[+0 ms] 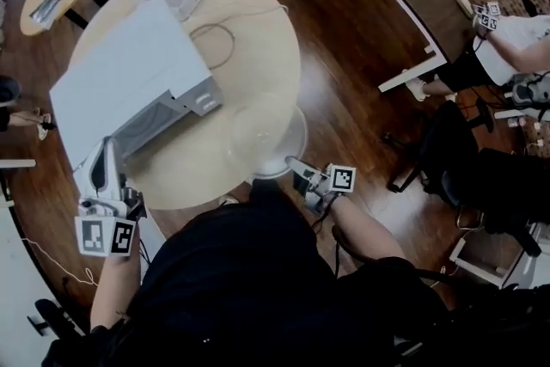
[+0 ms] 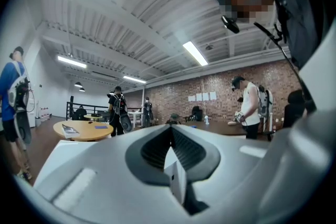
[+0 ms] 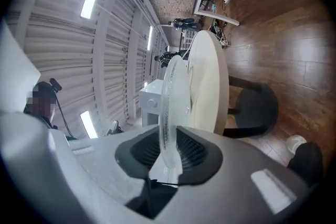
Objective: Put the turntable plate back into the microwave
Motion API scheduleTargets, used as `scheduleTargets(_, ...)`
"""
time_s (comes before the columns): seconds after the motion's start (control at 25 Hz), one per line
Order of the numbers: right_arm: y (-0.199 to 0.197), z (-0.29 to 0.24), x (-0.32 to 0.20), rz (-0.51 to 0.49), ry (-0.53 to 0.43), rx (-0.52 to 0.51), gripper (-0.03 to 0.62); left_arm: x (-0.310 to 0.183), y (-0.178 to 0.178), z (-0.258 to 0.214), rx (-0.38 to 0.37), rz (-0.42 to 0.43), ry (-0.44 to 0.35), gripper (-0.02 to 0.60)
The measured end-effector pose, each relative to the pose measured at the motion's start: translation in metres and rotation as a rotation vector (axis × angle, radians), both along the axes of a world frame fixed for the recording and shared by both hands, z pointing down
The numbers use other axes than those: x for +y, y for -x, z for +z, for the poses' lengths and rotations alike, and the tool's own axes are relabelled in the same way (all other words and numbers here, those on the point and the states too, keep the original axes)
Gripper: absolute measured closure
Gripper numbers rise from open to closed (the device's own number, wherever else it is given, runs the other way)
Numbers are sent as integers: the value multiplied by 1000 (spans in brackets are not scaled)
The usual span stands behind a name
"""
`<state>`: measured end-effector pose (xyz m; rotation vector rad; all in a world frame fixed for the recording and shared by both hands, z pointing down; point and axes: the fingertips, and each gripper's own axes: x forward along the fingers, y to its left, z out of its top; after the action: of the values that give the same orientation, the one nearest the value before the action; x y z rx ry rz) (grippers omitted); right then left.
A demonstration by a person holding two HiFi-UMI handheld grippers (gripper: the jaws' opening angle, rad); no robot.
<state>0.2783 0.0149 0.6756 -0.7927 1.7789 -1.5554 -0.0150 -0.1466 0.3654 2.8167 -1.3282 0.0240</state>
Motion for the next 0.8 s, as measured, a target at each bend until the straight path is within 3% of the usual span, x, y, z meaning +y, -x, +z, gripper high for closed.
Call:
scheduleTargets(0.16,-23,8,-7,2,-13,76,516,0,-8,-17,-38,-1,-20,578)
scheduleTargets(0.44,-45,19,-20,12,-8,82,516,-1,-4,-18,-54,-49,-20,578)
scheduleTargets(0.8,-59,54,-52,-21,69,124,539,-7,0,-15,-68,-115,-13,578)
